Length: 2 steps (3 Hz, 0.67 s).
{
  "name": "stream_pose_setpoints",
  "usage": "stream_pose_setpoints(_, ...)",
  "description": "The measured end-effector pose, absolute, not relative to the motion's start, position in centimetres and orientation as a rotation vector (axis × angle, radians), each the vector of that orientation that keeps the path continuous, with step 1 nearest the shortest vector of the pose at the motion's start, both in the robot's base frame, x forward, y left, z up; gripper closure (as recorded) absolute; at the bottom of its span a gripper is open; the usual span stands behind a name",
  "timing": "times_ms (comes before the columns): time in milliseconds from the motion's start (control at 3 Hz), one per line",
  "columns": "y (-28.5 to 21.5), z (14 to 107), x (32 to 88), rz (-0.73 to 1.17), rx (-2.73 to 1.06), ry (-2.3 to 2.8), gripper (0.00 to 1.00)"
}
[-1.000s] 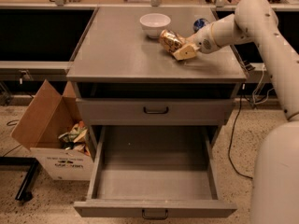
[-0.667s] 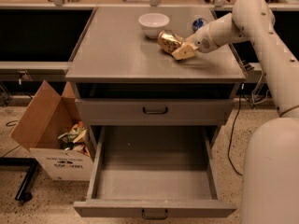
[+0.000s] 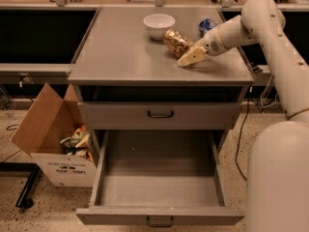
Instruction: Pick orange can from middle drawer and place on counter
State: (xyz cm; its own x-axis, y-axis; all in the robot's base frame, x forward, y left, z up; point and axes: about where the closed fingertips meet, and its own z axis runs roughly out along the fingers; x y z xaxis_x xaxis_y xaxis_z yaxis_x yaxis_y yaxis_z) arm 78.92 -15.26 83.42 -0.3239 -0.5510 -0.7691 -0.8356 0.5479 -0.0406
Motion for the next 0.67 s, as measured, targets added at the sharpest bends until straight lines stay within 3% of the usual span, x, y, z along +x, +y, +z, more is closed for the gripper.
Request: stream_pose_setpoints(667,-17.6,88.4,77.7,0.397,-1.075,1.886,0.0)
